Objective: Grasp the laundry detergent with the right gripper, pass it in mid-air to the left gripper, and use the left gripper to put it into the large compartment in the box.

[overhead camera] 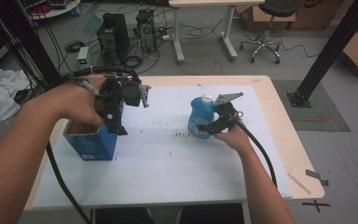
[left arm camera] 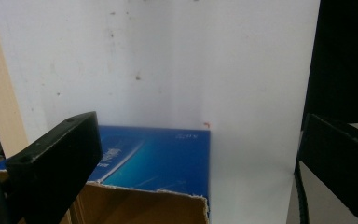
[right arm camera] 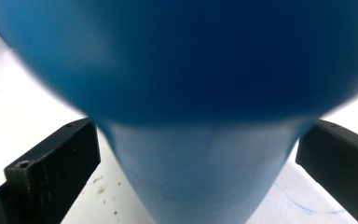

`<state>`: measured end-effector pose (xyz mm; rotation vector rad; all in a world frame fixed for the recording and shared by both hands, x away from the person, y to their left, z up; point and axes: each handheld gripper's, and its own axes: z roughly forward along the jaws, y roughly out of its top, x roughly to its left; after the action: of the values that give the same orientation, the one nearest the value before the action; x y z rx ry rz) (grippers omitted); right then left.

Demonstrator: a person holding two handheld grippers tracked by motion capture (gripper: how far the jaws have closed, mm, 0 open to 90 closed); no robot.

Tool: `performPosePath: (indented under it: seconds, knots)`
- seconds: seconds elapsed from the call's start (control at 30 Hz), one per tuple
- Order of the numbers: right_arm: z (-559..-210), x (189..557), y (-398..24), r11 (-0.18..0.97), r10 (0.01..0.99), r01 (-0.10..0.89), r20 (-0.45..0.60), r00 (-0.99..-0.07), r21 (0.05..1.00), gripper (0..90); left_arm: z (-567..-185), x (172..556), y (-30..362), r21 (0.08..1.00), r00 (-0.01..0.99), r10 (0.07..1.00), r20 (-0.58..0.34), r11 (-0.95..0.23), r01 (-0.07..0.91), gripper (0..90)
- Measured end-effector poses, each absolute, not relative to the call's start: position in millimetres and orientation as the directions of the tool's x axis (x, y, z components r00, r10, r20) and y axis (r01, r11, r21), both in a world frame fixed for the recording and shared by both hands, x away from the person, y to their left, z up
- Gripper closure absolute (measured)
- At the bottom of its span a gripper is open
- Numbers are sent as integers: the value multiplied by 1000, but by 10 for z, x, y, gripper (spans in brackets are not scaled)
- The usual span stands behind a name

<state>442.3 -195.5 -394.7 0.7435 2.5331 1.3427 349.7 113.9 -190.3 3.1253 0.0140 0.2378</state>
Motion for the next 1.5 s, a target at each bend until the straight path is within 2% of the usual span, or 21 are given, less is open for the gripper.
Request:
performPosePath:
  seconds: [0.67, 1.07, 1.17, 1.5]
  knots:
    - [-4044, 4422, -1932, 390, 538, 329, 77, -839, 860, 3, -1884, 3477, 1132, 10, 987, 4, 162, -1000, 3, 1]
    - [-4046, 4403, -1915, 388, 541, 314, 61, -839, 866, 74, -1884, 3473, 1136, 11, 986, 3, 167, -1000, 1, 1]
    - [-4046, 4399, -1912, 384, 543, 311, 60, -838, 869, 126, -1882, 3469, 1145, 14, 986, 5, 169, -1000, 2, 1]
    - [-4056, 4399, -1910, 381, 548, 309, 57, -835, 871, 168, -1889, 3473, 1155, 11, 986, 6, 168, -1000, 4, 1]
